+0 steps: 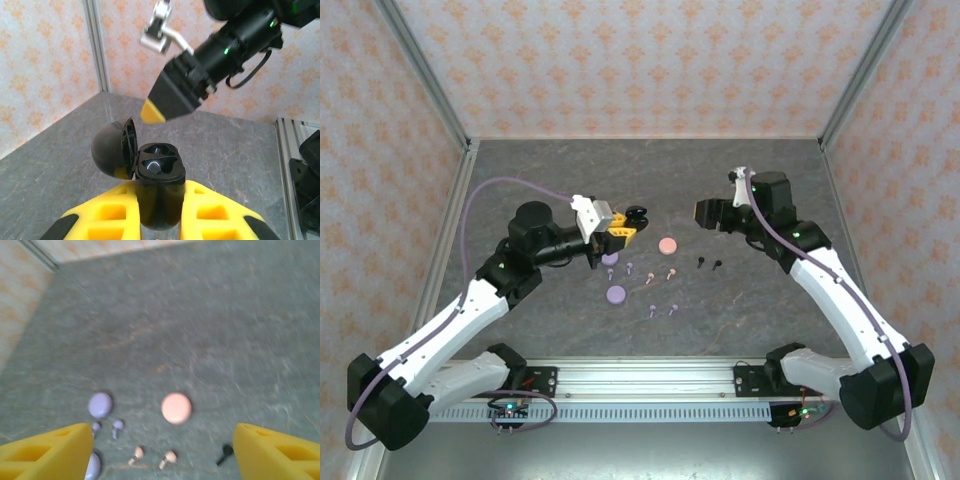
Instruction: Insert wireless bluetooth earbuds into charging case
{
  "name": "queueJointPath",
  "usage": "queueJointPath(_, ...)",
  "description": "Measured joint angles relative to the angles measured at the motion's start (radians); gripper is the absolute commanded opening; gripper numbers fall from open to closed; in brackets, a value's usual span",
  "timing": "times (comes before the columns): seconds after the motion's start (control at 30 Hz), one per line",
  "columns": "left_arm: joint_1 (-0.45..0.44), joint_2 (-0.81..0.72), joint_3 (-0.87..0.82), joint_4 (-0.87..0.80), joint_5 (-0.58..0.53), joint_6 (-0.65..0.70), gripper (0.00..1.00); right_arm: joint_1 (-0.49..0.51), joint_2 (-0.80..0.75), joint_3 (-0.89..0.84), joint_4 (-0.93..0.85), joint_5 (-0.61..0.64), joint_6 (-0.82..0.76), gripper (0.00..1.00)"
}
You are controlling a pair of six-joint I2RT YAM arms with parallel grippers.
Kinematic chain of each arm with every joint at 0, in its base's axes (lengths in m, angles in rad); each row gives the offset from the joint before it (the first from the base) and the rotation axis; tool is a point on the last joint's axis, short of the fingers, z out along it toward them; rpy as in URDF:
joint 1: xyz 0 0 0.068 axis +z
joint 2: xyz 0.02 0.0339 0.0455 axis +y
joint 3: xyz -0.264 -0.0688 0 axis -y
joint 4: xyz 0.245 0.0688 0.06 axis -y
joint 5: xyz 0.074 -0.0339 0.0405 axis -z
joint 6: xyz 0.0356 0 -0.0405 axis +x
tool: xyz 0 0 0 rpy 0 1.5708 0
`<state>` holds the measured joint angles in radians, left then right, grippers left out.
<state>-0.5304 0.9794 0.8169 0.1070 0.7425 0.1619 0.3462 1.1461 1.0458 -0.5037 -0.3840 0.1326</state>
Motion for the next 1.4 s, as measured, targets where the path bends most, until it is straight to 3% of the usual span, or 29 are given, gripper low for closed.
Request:
queueJointPath(0.2, -0.002, -0.029, 0.0, 0.019, 0.005, -0.007, 0.0, 0.0, 0.079, 0.0, -0.063, 0.048, 0.065, 0.65)
queueJointPath(0.73, -0.026, -0.035, 0.001, 0.016, 0.004, -0.007, 0.0, 0.0, 0.489, 0.07, -0.163, 0.029, 0.159, 0.36)
queueJointPath(1.03, -0.026, -0.035, 0.007, -0.001, -0.002, -0.004, 0.0, 0.021, 0.613, 0.099, -0.163, 0.029, 0.172, 0.33)
queueJointPath(1.4, -0.026, -0.034, 0.017, -0.032, -0.019, -0.003, 0.0, 0.035, 0.652, 0.121, -0.174, 0.05, 0.175, 0.33)
